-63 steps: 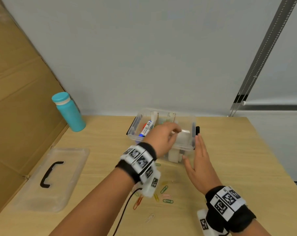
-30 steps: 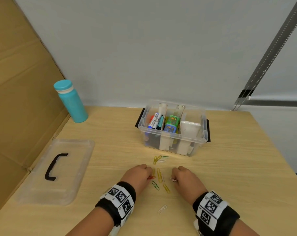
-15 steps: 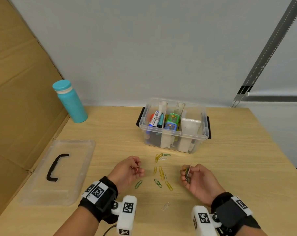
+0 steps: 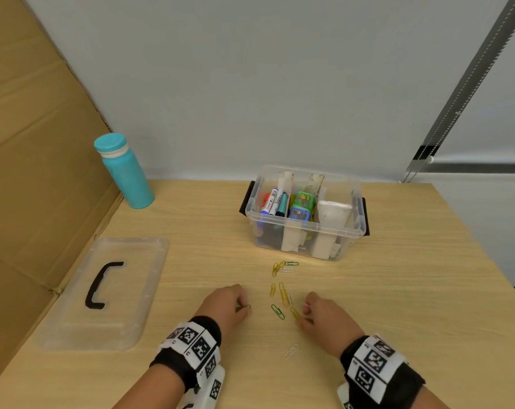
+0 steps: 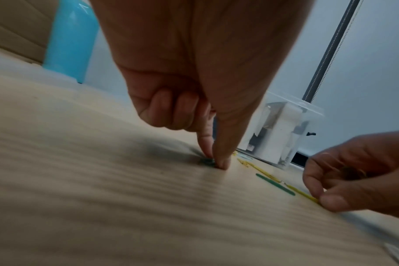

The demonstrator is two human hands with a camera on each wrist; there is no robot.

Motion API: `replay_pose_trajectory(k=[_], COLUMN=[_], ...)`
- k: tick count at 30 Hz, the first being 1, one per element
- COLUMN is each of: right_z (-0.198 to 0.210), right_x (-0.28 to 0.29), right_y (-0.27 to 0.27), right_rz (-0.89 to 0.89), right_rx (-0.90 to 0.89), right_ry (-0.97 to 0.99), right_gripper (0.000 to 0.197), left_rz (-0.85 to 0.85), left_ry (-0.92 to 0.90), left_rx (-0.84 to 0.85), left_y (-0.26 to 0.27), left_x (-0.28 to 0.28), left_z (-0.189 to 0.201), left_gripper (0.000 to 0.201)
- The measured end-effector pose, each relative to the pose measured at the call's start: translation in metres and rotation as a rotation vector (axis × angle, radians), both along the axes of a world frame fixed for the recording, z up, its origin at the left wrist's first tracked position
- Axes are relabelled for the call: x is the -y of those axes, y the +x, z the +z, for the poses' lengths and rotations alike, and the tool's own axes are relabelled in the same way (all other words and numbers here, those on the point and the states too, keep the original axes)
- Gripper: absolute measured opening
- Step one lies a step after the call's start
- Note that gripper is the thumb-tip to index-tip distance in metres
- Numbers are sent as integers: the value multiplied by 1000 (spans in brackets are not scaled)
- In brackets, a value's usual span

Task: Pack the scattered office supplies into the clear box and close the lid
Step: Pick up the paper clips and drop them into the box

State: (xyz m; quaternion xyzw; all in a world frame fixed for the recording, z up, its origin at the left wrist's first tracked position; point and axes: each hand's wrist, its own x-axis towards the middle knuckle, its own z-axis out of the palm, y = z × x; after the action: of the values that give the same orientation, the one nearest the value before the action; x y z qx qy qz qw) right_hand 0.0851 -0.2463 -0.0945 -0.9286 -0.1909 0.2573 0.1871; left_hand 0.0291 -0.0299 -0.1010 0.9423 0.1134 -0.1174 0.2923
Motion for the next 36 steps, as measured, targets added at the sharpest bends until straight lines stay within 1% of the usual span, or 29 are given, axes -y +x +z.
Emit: replay_pose_trajectory(k=[1, 3, 5, 6, 8, 9, 10, 11, 12, 13, 14, 15, 16, 17, 18, 20, 22, 23, 25, 26, 27, 28, 29, 30, 31, 32, 33, 34, 36], right_z=[1, 4, 5, 4, 6, 8, 10, 10, 11, 10, 9, 9, 8, 5, 3, 2, 3, 3, 4, 6, 6, 7, 8, 8, 9, 8, 8, 8, 10], right_x=[-6, -18, -27, -31, -33, -31, -27, -19, -11, -2, 6, 13, 18, 22, 24, 25, 24, 23, 23, 23, 23, 23, 22, 20, 18, 16, 14, 13, 10], right_y=[-4, -10, -14, -15, -14, -11, -6, -1, 1, 1, 0, -2, -5, -8, -10, -11, -11, -10, -10, -11, -11, -12, -13, -14, -15, -15, -15, -14, -12], right_rz=[33, 63, 90, 97, 119, 113, 91, 33, -68, -199, -305, -357, -365, -349, -332, -357, -370, -330, -113, 25, 155, 264, 342, 412, 467, 512, 539, 561, 578], right_rx=[45, 119, 160, 171, 155, 122, 50, -64, -244, -468, -687, -867, -961, -1009, -1005, -964, -868, -769, -496, -342, -214, -136, -85, -38, 3, 32, 45, 61, 78], right_ry=[-64, -186, -284, -318, -316, -262, -140, 32, 249, 485, 711, 894, 999, 1052, 1065, 1028, 914, 832, 608, 484, 381, 298, 229, 158, 88, 40, 3, -18, -44], right_gripper=[7, 21, 28, 29, 27, 20, 11, 16, 22, 22, 18, 13, 12, 17, 24, 36, 30, 26, 22, 22, 22, 20, 17, 15, 16, 19, 20, 20, 19], left_rz=[-19, -41, -70, -89, -98, -88, -73, -51, -19, 39, 117, 195, 258, 301, 328, 347, 369, 376, 379, 384, 375, 329, 230, 93, -55, -179, -263, -316, -369], left_ry=[25, 68, 121, 145, 135, 95, 29, -62, -192, -377, -594, -805, -990, -1137, -1249, -1415, -1515, -1535, -1498, -1431, -1322, -1152, -940, -699, -473, -290, -153, -56, 65], left_rx=[14, 20, 31, 44, 74, 84, 88, 79, 52, 28, 7, -12, -31, -49, -67, -87, -101, -105, -114, -123, -130, -132, -124, -93, -48, -10, 9, 17, 26], left_y=[0, 1, 1, 1, 1, 0, 0, 0, 0, -1, -3, -4, -5, -5, -6, -6, -6, -6, -5, -3, -1, 1, 3, 5, 6, 8, 8, 10, 12], left_x=[1, 2, 3, 3, 1, -1, -4, -6, -7, -7, -7, -5, -3, -1, 2, 5, 6, 7, 9, 10, 13, 16, 19, 21, 24, 27, 30, 34, 39], left_z=[0, -1, -1, 1, 1, 1, 0, 1, 2, 5, 7, 10, 12, 14, 17, 20, 21, 21, 19, 17, 16, 14, 13, 11, 9, 8, 9, 9, 9], left_gripper=[10, 10, 13, 10, 6, 8, 11, 14, 16, 18, 18, 19, 20, 21, 21, 20, 22, 23, 23, 22, 22, 21, 19, 16, 11, 7, 10, 15, 21])
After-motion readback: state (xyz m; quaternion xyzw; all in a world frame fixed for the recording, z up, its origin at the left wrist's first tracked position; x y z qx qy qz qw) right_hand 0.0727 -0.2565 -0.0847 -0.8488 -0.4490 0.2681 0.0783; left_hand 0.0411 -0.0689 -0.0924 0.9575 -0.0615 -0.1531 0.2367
